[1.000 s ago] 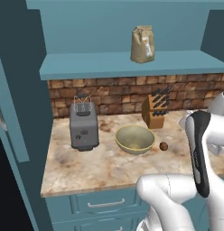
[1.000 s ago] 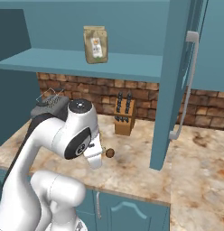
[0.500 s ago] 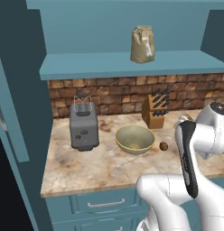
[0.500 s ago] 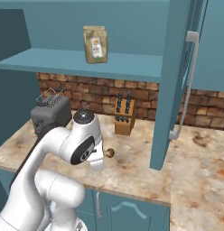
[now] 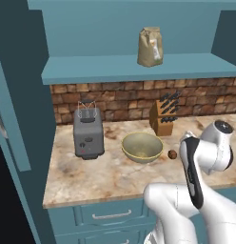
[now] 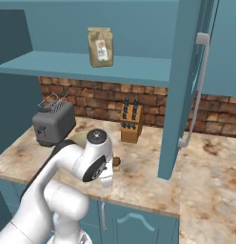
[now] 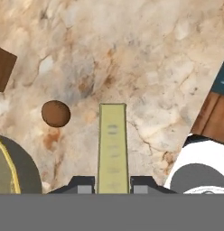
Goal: Pick the egg and butter from the fridge and place them by the bowl for mixing.
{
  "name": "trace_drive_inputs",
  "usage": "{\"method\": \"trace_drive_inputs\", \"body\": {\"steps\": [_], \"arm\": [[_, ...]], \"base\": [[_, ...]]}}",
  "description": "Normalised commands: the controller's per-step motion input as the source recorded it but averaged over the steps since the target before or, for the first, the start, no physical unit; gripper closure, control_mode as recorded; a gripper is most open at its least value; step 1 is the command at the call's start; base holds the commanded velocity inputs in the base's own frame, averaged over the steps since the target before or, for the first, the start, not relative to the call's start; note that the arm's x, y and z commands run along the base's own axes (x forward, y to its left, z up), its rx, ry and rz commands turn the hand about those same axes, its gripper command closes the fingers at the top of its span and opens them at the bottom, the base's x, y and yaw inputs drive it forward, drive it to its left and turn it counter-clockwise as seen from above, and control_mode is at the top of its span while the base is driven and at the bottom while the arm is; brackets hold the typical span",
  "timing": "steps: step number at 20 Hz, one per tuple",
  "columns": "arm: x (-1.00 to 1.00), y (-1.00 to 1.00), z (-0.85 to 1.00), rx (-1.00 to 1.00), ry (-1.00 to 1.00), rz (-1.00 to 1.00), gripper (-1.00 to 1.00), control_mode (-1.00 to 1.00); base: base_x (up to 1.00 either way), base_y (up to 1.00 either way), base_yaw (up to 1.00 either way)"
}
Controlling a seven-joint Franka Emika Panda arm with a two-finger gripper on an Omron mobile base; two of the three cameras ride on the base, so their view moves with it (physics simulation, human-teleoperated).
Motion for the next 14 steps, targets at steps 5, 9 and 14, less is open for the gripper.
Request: {"method": "trace_drive_inputs", "body": {"steps": [5, 9, 14], "arm": [[0.26, 0.00, -0.41, 0.12, 0.05, -0.03, 1.00, -1.00], [0.32, 0.00, -0.41, 0.10, 0.18, -0.07, 1.00, -1.00], [0.29, 0.01, -0.33, 0.07, 0.12, -0.06, 1.00, -1.00]], "base": [[0.00, 0.00, 0.00], [0.00, 0.00, 0.00], [0.00, 0.00, 0.00]]}}
